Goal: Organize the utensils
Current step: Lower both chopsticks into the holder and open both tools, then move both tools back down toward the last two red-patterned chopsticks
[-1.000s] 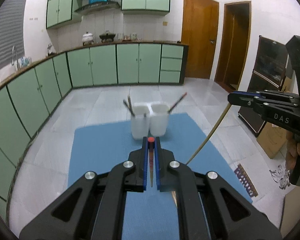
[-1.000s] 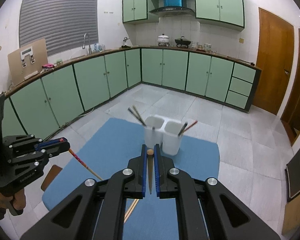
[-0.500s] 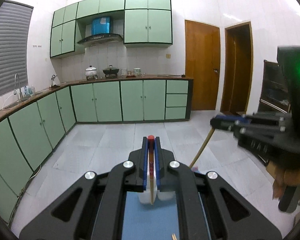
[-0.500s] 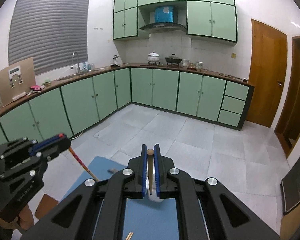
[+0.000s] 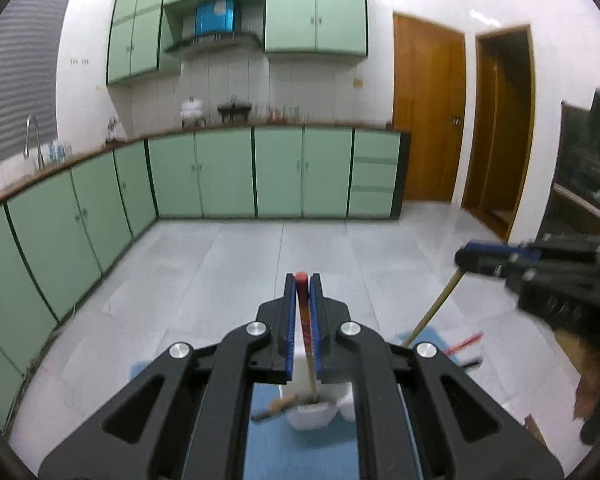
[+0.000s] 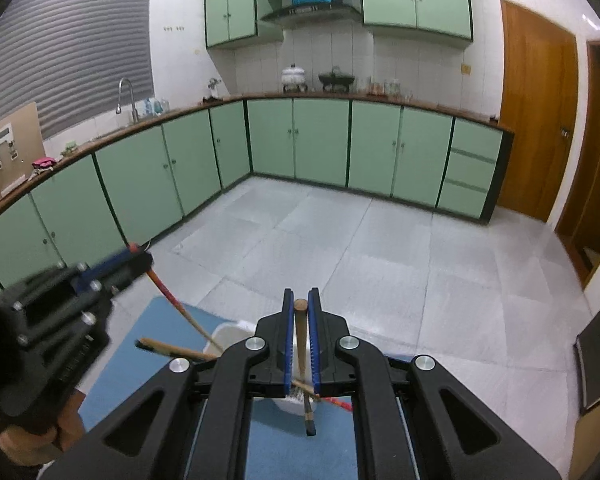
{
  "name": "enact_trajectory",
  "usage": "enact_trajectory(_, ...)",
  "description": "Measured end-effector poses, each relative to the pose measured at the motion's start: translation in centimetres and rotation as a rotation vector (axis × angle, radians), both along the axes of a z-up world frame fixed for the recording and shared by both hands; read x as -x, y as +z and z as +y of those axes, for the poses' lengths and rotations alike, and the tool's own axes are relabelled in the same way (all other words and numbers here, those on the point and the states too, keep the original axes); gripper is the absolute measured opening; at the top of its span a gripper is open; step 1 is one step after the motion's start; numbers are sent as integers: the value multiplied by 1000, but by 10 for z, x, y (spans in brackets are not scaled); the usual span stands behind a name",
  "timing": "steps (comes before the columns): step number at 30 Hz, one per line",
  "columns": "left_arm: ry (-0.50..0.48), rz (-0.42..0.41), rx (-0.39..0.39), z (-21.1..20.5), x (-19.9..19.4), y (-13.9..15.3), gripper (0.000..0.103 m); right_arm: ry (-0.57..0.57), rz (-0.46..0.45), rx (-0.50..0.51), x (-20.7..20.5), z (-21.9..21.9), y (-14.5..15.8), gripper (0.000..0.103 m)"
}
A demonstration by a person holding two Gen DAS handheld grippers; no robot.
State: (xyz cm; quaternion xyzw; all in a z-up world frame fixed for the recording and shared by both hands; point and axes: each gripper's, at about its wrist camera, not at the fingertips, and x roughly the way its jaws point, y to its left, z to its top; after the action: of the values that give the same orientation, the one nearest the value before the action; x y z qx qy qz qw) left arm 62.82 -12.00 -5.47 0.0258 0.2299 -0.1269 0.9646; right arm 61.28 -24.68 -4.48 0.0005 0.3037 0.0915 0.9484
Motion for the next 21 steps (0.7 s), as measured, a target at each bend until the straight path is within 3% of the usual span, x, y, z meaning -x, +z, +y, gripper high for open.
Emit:
enact_trajectory(1, 0, 5, -3, 4, 3, -4, 12, 1, -4, -4, 2, -1, -1, 15)
enact_trajectory(3, -1, -6, -5, 10, 13, -3, 33, 2, -26, -20, 13, -7, 2, 19)
enact_trajectory(8, -10, -66, -12, 30, 59, 23, 46, 0, -105, -63, 65, -21, 25, 26)
enact_trajectory(12, -8, -91, -18, 54, 124, 28, 51, -10, -174, -90, 143, -30, 21, 37)
enact_trajectory(16, 39, -95, -7, 83, 197, 5, 59, -1, -158, -61, 226, -17, -36, 43)
enact_trajectory(21, 115, -45, 31, 111, 279, -41, 63, -7, 8, -101, 317, 20, -163, 44)
